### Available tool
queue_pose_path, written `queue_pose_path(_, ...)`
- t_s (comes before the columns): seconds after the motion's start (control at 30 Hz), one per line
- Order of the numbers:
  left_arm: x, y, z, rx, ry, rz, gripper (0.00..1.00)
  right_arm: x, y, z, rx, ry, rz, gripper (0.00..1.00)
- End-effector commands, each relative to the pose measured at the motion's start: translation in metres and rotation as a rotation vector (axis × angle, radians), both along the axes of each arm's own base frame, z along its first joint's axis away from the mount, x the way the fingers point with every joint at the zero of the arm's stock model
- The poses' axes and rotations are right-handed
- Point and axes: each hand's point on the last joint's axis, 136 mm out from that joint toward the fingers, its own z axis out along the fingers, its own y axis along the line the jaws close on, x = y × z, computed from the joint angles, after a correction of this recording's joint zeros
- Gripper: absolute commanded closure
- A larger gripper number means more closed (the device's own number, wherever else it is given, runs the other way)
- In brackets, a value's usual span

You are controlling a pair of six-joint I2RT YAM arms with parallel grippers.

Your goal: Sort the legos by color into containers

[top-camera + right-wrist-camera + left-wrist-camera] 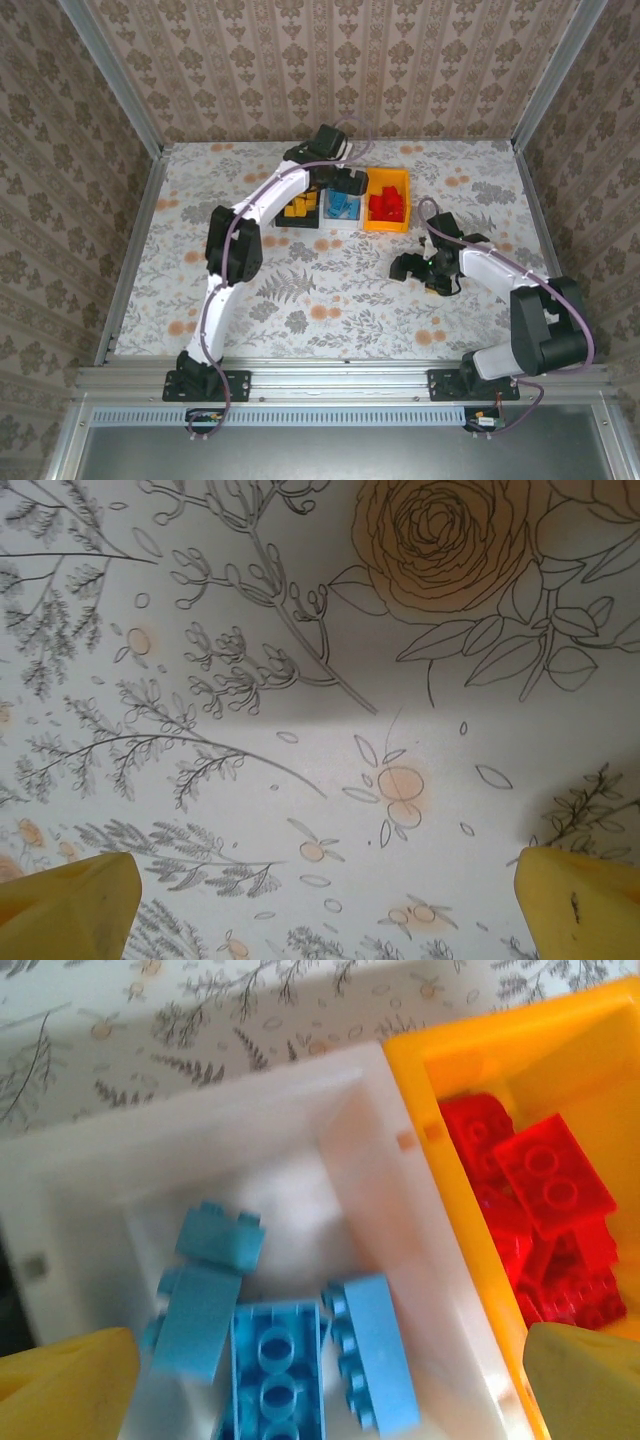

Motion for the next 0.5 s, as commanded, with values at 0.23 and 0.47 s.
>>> queue_pose_path(0.23, -0.072, 0.064, 0.117, -0.114, -0.212, -0.009, 0.0, 0.016, -0.007, 0.068, -0.009, -0.159, -0.062, 0.0)
queue_pose_path(0.47, -0.116, 0.134, 0.144, -0.18, -0.363, 0.063, 0.0, 0.06, -0.022, 0.141, -0.104, -0.521, -0.039, 0.0)
